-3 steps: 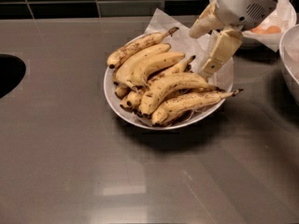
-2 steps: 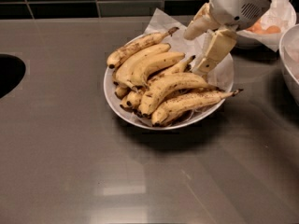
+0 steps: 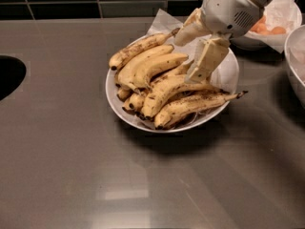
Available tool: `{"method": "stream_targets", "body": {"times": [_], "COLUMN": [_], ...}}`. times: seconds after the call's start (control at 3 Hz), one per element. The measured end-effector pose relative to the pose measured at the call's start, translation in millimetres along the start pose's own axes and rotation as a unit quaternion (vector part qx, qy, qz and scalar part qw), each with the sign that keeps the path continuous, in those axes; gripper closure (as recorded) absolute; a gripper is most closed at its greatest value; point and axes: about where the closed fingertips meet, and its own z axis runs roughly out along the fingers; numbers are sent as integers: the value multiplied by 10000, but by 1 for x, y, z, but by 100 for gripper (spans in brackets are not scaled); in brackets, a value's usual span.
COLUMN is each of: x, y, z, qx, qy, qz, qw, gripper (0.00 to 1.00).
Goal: Pick banana from white bowl
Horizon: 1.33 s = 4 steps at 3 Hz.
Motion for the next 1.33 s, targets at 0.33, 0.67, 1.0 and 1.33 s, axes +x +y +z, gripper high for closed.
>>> {"method": "stream_targets", "body": {"times": [0.33,0.67,1.0,1.33], "x": [-8,-4,2,6], "y": [11,18,19,20], "z": [7,12,14,12], "qx": [-22,-43,-58,-154], "qy": [-59,-114,-129,-56], "qz": [-69,-2,70,117], "qw": [10000,9999,9999,9998], "gripper": [36,39,43,42]}}
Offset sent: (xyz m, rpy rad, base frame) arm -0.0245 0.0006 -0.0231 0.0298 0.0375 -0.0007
